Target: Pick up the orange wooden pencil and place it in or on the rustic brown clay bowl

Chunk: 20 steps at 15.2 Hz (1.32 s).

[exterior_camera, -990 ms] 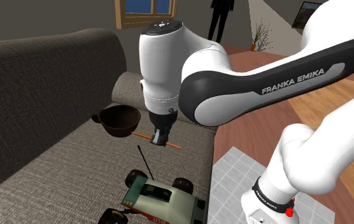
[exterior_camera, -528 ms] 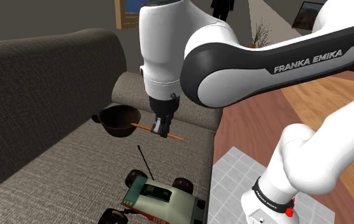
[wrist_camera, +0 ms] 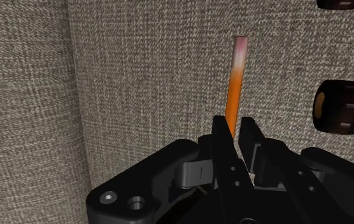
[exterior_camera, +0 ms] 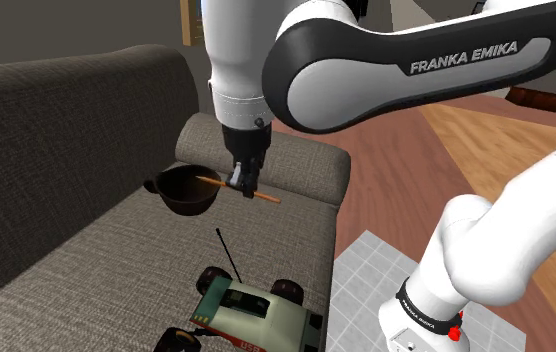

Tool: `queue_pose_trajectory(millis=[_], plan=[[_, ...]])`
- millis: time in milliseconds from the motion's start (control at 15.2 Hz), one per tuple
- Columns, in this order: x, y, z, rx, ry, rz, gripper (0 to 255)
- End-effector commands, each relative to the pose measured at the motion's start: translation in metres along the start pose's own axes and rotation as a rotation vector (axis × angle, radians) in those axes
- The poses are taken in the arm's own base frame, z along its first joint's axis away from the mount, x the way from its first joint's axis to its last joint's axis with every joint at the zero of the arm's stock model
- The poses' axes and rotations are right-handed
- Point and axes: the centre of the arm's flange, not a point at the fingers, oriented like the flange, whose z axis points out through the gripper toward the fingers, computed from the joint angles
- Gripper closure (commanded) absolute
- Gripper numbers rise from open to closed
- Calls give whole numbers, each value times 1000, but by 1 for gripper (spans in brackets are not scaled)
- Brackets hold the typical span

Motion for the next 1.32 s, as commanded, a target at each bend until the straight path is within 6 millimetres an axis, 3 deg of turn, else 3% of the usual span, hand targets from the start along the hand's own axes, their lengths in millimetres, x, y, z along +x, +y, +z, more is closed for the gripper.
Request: queue_pose_trajectory(millis=[0,858,1254], plan=[[24,10,2,0,0,0,255],[183,75,2,0,0,0,255],[184,68,33,0,0,0,255]])
